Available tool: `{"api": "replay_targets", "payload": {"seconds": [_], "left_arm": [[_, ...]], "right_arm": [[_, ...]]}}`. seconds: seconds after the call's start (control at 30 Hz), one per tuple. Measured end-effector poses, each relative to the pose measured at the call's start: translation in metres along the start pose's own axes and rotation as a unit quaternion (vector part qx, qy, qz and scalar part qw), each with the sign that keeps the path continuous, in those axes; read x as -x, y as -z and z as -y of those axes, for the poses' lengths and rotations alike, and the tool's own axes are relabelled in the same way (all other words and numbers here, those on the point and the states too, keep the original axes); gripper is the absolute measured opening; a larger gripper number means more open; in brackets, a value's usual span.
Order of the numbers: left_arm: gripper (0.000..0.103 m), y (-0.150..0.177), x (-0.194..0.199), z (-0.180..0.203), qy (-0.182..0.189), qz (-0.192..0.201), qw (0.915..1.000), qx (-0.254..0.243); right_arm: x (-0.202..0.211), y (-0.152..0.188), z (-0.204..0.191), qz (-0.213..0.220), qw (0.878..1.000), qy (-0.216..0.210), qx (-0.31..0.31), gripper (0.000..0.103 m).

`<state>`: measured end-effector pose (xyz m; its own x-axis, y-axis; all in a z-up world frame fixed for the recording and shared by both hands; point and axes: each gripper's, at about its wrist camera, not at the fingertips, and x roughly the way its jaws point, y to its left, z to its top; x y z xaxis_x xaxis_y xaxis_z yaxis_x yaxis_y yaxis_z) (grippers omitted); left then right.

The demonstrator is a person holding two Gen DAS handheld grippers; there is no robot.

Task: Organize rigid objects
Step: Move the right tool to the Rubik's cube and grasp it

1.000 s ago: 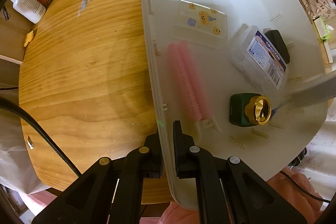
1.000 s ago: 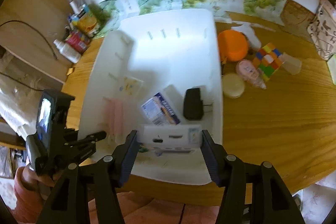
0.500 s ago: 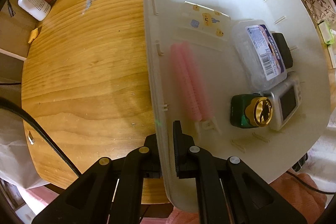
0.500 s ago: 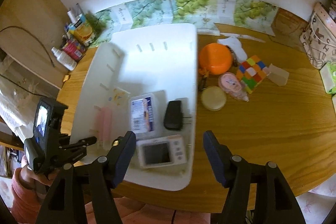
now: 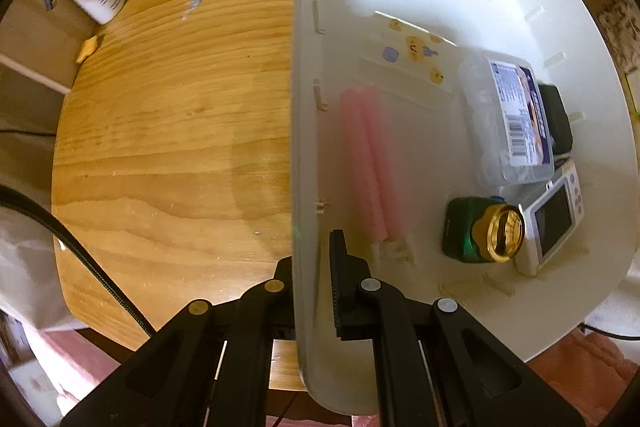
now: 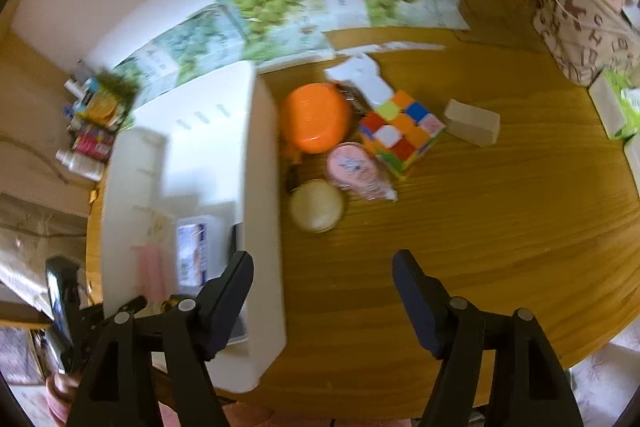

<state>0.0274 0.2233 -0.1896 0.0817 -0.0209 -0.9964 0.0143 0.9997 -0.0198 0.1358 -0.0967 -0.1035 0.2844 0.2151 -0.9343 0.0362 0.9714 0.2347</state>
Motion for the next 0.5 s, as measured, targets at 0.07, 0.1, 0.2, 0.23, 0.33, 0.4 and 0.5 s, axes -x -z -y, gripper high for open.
{"api": "replay_targets", "payload": {"seconds": [0.07, 0.1, 0.2, 0.23, 0.33, 0.4, 0.5], "left_arm": [[0.008, 0.001, 0.000, -0.002, -0.001, 0.002, 0.9999, 0.015], [0.008, 0.000, 0.000, -0.002, -0.001, 0.002, 0.9998, 0.022], [0.008, 0.001, -0.001, -0.002, -0.011, 0.005, 0.9993, 0.034], [0.008, 0.001, -0.001, -0.002, -0.016, 0.006, 0.9992, 0.036], [0.009, -0.001, -0.002, -0.003, -0.028, 0.008, 0.9985, 0.047], [0.010, -0.002, -0.003, -0.004, -0.031, 0.010, 0.9979, 0.057], [0.011, -0.002, -0.003, -0.004, -0.035, 0.013, 0.9969, 0.070]], "right_arm": [[-0.009, -0.008, 0.013, -0.012, 1.000, -0.005, -0.015, 0.073], [-0.013, -0.012, 0.019, -0.017, 1.000, -0.010, -0.024, 0.073], [-0.027, -0.025, 0.039, -0.034, 0.997, -0.027, -0.058, 0.074], [-0.032, -0.029, 0.045, -0.039, 0.996, -0.032, -0.070, 0.075], [-0.048, -0.041, 0.063, -0.057, 0.992, -0.048, -0.105, 0.078], [-0.058, -0.050, 0.073, -0.067, 0.988, -0.063, -0.127, 0.079], [-0.070, -0.060, 0.084, -0.080, 0.983, -0.067, -0.154, 0.081]]}}
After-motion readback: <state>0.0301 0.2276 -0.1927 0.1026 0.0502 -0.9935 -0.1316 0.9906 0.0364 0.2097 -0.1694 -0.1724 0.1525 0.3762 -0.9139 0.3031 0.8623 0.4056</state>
